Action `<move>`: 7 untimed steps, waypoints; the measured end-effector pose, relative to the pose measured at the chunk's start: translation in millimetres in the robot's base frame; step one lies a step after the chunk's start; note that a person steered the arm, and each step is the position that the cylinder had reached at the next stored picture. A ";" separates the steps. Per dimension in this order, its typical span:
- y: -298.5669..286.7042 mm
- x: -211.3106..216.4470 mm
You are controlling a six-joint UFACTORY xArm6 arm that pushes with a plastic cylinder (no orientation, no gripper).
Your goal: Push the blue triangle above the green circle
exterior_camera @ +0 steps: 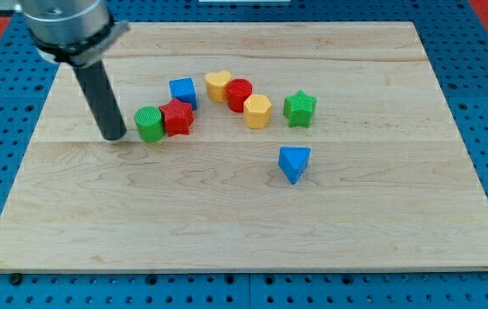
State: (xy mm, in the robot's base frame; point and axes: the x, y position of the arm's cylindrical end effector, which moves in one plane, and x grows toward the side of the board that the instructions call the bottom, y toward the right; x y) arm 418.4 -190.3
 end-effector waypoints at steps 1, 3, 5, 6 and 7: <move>24.6 -73.6; 114.7 -52.1; 4.4 -53.9; -10.3 3.6; -5.5 52.9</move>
State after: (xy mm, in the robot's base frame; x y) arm 471.4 -195.8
